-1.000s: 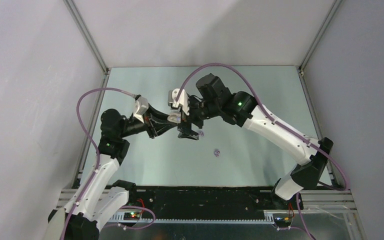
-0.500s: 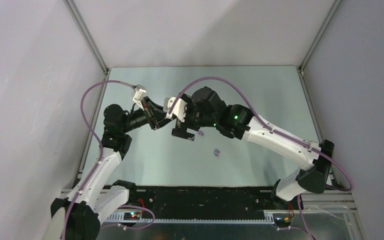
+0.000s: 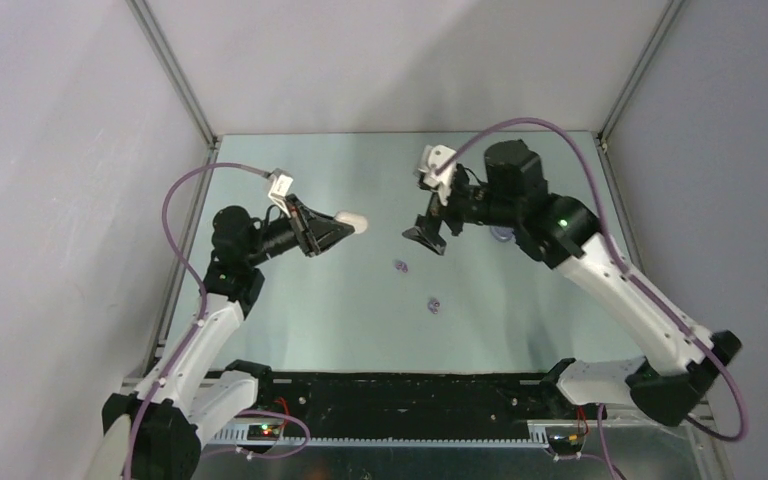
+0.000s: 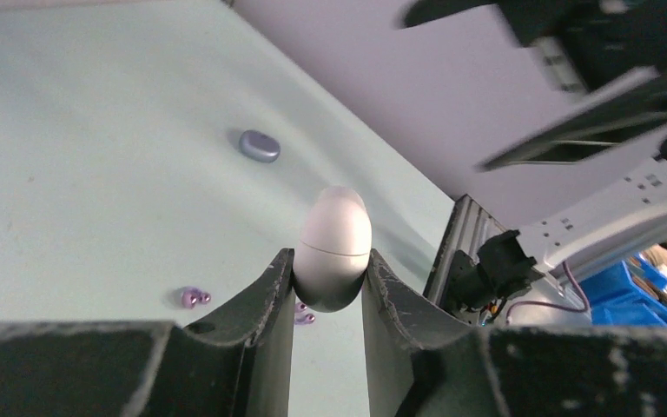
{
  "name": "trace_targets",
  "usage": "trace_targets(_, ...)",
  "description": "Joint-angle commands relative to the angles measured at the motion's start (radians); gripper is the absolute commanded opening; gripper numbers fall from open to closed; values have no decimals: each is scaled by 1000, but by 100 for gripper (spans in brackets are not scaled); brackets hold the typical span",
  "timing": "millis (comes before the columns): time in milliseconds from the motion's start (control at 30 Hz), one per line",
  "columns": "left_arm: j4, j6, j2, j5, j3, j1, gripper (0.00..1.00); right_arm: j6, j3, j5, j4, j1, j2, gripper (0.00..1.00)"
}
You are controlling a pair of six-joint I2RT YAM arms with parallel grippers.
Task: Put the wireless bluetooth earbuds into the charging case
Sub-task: Place the charging case with the earbuds at the center of the board.
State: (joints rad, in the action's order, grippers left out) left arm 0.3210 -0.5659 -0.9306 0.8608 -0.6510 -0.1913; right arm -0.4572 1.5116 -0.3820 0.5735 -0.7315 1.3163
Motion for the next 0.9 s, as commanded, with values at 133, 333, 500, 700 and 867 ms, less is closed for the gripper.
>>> trace_targets(133, -402, 79, -230, -338, -121, 18, 1, 154, -103, -71, 80, 58, -99, 96)
trace_targets(333, -461, 1, -544, -321, -217, 62, 1, 269, -199, 40, 88, 119, -119, 91)
trace_targets(500, -412, -56, -759, -302, -302, 59, 6, 331, -242, 54, 94, 213, -117, 89)
trace_targets(700, -530, -6, -889, -379, -418, 44, 22, 341, -253, 37, 77, 266, -104, 88)
trace_targets(867, -686, 64, -840, -503, -447, 57, 58, 348, -260, 35, 69, 280, -90, 88)
